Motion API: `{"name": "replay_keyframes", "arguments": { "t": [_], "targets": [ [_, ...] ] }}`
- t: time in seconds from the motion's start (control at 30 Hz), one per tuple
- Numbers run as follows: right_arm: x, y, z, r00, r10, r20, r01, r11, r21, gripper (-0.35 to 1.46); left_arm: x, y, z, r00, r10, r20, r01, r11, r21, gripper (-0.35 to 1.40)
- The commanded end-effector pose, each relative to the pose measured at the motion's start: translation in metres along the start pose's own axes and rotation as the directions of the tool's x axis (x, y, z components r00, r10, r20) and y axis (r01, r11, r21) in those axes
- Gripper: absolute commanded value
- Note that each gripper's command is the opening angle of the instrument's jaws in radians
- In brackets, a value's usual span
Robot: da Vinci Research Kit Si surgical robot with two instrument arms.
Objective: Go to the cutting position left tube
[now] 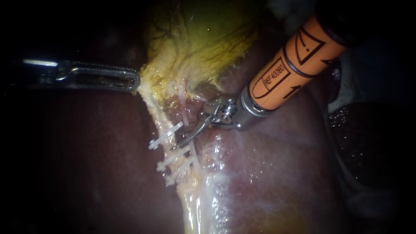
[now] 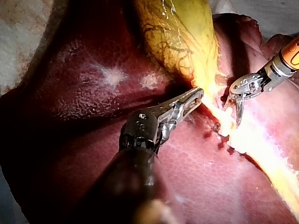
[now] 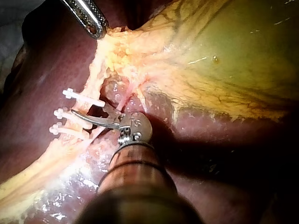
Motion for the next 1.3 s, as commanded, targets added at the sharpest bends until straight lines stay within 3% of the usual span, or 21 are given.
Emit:
{"name": "replay_keyframes", "arguments": {
  "t": [0.03,0.3,0.43,0.7,0.93,1.3],
  "targets": [
    [0.0,0.0,0.0002,1.0,0.0,-0.001,0.0,1.0,0.007,0.99,0.0,0.0,0.0,1.0,0.0,0.0,0.0,1.0,0.0,-0.35],
    [-0.0002,-0.0001,0.0021,1.0,-0.02,0.008,0.019,0.997,0.079,0.92,0.0,0.0,0.0,1.0,0.0,0.0,0.0,1.0,0.0,-0.35],
    [0.0002,-0.0005,0.0033,0.995,-0.102,0.012,0.1,0.99,0.101,0.87,0.0,0.0,0.0001,1.0,0.0,0.0,0.0,1.0,0.0,-0.35],
    [0.0013,-0.0012,0.006,0.974,-0.217,-0.07,0.226,0.962,0.155,0.87,0.0,0.0,0.0001,1.0,0.0,0.0,0.0,1.0,0.0,-0.35],
    [0.0019,-0.0023,0.0072,0.962,-0.24,-0.129,0.262,0.945,0.197,0.87,0.0,0.0,0.0001,1.0,0.0,0.0,0.0,1.0,0.0,-0.35],
    [0.0045,-0.0057,0.0064,0.959,-0.24,-0.153,0.269,0.94,0.21,0.86,0.0,0.0,0.0,1.0,0.0,0.0,0.0,1.0,0.0,-0.35]
  ]
}}
